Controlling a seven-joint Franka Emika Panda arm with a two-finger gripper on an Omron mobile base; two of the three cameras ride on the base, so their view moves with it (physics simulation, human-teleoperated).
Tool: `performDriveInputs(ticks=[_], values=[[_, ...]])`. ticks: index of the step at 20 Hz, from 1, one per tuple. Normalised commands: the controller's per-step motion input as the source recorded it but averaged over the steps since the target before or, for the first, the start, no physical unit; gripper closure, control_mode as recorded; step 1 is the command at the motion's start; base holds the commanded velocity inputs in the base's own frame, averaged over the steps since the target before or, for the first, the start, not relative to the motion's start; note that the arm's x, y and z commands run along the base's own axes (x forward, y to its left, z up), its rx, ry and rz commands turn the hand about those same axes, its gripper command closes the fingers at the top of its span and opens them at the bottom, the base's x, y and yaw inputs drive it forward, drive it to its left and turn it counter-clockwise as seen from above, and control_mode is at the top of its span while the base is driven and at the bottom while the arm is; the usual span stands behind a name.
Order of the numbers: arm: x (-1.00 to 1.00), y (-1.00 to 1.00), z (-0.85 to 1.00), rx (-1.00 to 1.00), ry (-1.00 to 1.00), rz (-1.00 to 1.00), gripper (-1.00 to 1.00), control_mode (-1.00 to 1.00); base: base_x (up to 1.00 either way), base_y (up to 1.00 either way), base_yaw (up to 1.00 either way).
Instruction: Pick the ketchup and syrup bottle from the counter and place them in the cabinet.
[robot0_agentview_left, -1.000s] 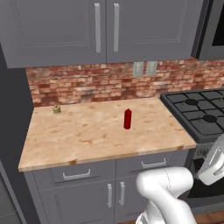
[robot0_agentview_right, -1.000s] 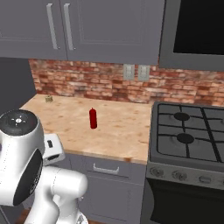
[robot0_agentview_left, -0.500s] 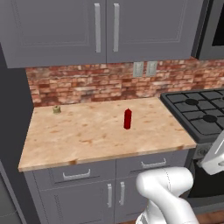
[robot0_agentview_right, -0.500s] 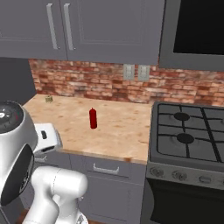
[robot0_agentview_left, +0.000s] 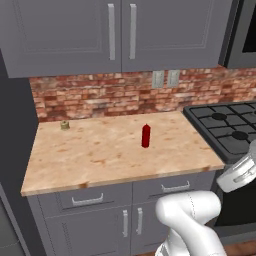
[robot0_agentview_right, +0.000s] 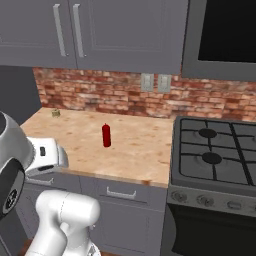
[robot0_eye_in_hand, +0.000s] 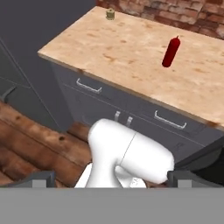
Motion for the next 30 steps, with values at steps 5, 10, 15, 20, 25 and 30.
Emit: performDriveInputs(ticks=[5,10,15,20,25,30], values=[[0.01,0.05,0.00,-0.03,0.00,-0.23,-1.00,-1.00,0.00,0.00,0.00],[0.12,0.00,0.00,0.00,0.00,-0.23,-1.00,-1.00,0.00,0.00,0.00],[0.34,0.00,0.00,0.00,0.00,-0.10,-1.00,-1.00,0.00,0.00,0.00],[0.50,-0.02,0.00,0.00,0.00,-0.03,-1.00,-1.00,0.00,0.00,0.00],[0.43,0.00,0.00,0.00,0.00,-0.01,-1.00,-1.00,0.00,0.00,0.00],[0.18,0.00,-0.09,0.00,-0.07,0.00,-1.00,-1.00,0.00,0.00,0.00]])
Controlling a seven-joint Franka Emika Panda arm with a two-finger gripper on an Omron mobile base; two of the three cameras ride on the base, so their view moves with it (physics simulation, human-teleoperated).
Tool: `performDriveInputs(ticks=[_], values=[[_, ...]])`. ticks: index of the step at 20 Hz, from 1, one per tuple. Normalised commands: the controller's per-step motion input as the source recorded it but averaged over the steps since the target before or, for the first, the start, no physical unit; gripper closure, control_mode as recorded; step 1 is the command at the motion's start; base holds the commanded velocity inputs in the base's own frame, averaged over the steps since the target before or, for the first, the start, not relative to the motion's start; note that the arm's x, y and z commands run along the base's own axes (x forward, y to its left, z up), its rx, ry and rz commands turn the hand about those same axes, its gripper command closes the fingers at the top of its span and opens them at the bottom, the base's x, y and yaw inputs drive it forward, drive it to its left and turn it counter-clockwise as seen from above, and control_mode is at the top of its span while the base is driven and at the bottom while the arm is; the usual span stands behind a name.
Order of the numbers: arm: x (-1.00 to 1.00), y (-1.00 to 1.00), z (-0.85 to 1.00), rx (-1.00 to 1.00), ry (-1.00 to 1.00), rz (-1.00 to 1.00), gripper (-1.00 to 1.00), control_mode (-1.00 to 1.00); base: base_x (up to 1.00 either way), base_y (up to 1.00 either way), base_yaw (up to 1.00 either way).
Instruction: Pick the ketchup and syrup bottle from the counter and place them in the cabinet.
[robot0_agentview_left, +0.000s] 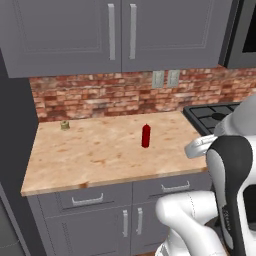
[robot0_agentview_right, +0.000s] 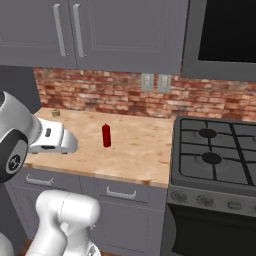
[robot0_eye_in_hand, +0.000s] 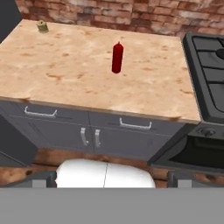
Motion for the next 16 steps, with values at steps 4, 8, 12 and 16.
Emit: performDriveInputs(ticks=[4,8,12,16], values=[[0.03,0.00,-0.14,0.00,-0.11,0.00,-1.00,-1.00,0.00,0.00,0.00],[0.00,0.00,-0.16,0.00,-0.13,0.00,-1.00,-1.00,0.00,0.00,0.00],[0.19,0.00,-0.05,0.00,-0.05,0.00,-1.00,-1.00,0.00,0.00,0.00],[0.35,0.00,0.00,0.00,0.00,0.00,-1.00,-1.00,0.00,0.00,0.00]])
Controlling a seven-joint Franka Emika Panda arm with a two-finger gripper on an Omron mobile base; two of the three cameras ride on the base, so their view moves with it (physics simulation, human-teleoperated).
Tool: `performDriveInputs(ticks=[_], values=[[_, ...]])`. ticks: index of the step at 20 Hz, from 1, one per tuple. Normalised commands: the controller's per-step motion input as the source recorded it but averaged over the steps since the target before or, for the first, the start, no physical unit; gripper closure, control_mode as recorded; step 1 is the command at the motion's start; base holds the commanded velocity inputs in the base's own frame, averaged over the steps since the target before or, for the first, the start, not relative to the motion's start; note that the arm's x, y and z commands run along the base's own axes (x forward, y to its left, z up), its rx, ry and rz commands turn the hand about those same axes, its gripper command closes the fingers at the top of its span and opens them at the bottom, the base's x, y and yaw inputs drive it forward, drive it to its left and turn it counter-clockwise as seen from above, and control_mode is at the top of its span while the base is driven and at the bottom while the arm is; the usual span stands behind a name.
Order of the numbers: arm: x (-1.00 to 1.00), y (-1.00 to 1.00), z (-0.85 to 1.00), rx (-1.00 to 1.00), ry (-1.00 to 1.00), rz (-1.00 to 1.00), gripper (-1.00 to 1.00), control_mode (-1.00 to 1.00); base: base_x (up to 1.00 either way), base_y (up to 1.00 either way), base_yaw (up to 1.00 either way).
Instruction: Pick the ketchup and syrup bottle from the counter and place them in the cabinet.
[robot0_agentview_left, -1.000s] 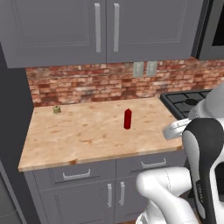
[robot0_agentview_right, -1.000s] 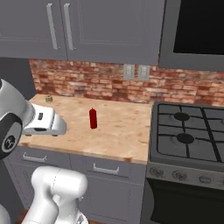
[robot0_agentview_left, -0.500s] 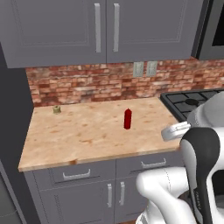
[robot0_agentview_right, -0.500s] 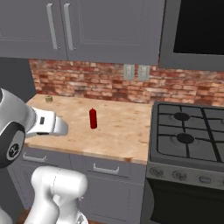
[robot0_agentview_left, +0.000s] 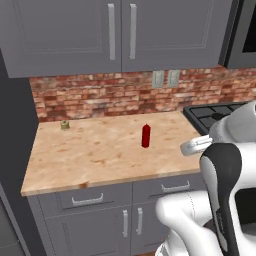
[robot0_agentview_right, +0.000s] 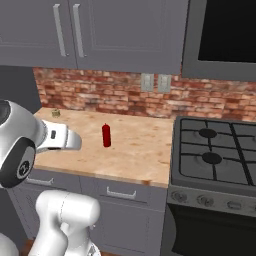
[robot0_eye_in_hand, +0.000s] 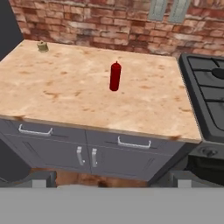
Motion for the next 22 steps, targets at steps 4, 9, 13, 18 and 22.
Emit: performDriveInputs(ticks=[4,9,13,18,22], values=[[0.42,0.00,0.00,0.00,0.00,0.00,-1.00,-1.00,0.00,0.00,0.00],[0.40,0.00,-0.01,0.00,0.00,0.00,-1.00,-1.00,0.00,0.00,0.00],[0.29,0.00,-0.12,0.00,0.00,0.00,-1.00,-1.00,0.00,0.00,0.00],[0.20,0.00,-0.25,0.00,0.00,0.00,-1.00,-1.00,0.00,0.00,0.00],[0.13,0.04,-0.41,0.00,0.00,0.00,-1.00,-1.00,0.00,0.00,0.00]])
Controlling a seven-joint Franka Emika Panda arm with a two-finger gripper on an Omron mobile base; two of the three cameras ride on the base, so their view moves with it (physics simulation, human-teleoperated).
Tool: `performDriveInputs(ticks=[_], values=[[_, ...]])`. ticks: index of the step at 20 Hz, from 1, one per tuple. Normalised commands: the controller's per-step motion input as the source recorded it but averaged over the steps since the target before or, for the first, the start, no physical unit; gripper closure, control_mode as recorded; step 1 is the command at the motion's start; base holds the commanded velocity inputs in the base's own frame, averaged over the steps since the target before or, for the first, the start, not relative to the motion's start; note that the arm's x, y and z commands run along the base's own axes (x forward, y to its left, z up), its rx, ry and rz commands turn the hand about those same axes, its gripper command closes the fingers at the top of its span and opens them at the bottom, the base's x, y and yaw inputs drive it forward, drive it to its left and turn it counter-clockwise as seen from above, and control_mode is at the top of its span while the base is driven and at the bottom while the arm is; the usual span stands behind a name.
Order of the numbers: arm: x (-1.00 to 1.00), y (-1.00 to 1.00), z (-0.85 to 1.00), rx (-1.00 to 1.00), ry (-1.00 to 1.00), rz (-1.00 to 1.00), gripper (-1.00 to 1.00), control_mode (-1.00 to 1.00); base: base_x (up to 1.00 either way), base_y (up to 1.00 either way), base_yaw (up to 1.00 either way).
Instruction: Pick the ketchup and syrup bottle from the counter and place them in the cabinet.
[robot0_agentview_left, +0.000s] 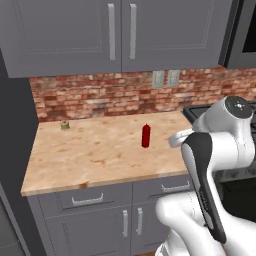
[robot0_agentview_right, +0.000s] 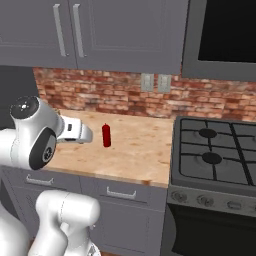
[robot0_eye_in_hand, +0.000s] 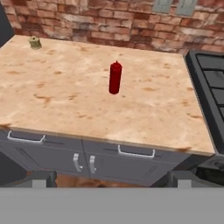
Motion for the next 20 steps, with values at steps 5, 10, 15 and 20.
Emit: performDriveInputs(ticks=[5,10,15,20], values=[[0.13,0.04,-0.32,0.00,0.00,0.00,-1.00,-1.00,0.00,0.00,0.00],[0.18,0.01,-0.04,0.00,0.00,0.00,-1.00,-1.00,0.00,0.00,0.00],[0.27,0.01,0.00,0.00,0.00,0.00,-1.00,-1.00,0.00,0.00,0.00],[0.35,0.02,0.00,0.00,0.00,0.00,-1.00,-1.00,0.00,0.00,0.00]])
